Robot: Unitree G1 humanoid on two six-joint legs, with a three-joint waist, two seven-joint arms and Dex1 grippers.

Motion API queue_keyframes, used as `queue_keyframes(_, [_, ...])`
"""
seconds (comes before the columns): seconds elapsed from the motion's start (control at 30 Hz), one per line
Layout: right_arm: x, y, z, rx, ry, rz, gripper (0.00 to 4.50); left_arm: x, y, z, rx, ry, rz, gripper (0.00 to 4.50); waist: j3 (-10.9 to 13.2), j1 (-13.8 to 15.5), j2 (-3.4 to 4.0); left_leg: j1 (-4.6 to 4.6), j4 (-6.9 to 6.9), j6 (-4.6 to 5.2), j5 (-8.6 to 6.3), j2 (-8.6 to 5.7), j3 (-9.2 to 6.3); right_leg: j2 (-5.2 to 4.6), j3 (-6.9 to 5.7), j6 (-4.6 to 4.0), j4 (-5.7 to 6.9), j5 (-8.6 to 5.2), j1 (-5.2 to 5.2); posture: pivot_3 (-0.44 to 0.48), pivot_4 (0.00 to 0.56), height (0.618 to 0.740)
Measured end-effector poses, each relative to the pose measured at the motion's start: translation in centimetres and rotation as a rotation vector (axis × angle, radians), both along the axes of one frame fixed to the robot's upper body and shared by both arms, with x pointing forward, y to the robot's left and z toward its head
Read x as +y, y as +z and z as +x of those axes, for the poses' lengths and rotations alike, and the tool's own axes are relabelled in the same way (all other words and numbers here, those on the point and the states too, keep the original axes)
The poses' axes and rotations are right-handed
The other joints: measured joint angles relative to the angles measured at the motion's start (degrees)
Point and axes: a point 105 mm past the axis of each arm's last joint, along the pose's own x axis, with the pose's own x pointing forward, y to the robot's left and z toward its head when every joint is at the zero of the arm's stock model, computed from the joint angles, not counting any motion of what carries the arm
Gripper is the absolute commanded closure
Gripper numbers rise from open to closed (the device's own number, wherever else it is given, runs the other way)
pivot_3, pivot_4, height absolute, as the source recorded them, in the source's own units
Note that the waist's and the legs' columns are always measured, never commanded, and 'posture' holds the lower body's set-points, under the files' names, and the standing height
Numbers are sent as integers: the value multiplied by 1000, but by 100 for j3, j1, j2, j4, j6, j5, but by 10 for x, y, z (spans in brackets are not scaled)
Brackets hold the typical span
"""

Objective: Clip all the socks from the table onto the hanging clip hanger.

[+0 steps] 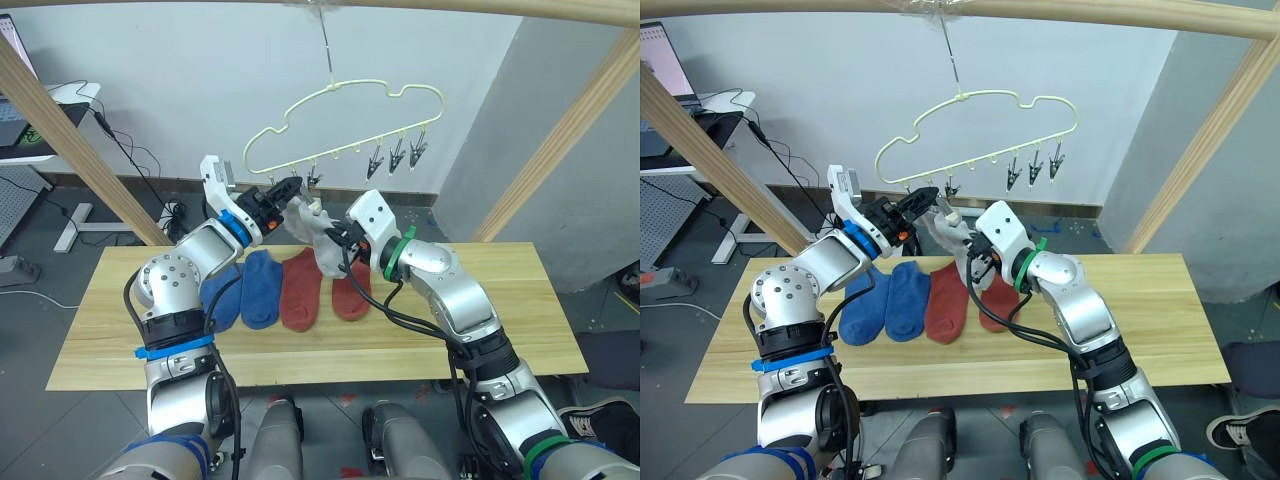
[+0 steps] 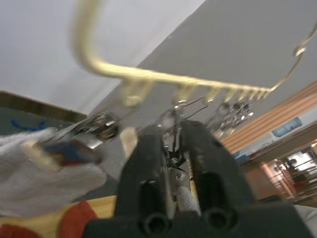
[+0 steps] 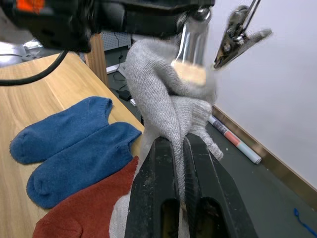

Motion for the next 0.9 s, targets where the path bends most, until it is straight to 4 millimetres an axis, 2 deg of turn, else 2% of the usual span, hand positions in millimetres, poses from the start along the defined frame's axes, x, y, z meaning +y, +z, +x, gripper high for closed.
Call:
queue_keyframes(0.1, [5, 1, -3, 14, 18, 24, 4500, 0, -7, -2, 21, -4, 22, 1716, 0, 3, 0, -3, -1, 0, 0, 0, 0, 0, 0, -1, 0, 0, -3, 69, 211, 740])
queue_keyframes(0.23, [14, 1, -9, 64, 51, 70, 4500, 5, -4, -8, -9, -3, 92, 498, 0, -1, 0, -3, -8, -1, 0, 2, 0, 0, 1, -1, -1, 1, -6, 71, 208, 740])
queue_keyframes(0.3, [23, 1, -14, 120, 84, 123, 3911, 5, -4, -13, -28, -12, 135, 0, 0, 1, 0, -3, -13, -2, 1, 2, -1, 0, -1, -24, 0, 13, -7, 74, 206, 740])
queue_keyframes(0.47, [34, 1, -27, 294, 165, 251, 2179, 3, -4, -21, -59, -30, 208, 0, 0, 15, 0, -4, -13, -3, 2, 0, -4, -3, -3, -26, -1, 14, -6, 79, 198, 740])
queue_keyframes(0.67, [16, -14, -30, 358, 139, 228, 44, 9, -3, -24, -97, 11, 279, 0, 0, 49, 0, -5, -14, -2, 1, -1, -2, -3, -2, -23, -8, 13, -6, 81, 191, 740])
queue_keyframes(0.9, [-17, -30, -31, 355, 70, 142, 44, 4, -13, -28, -123, 18, 348, 0, 0, 97, 0, -8, -19, -2, 1, 1, 0, -2, -1, -23, -16, 12, -9, 70, 186, 740])
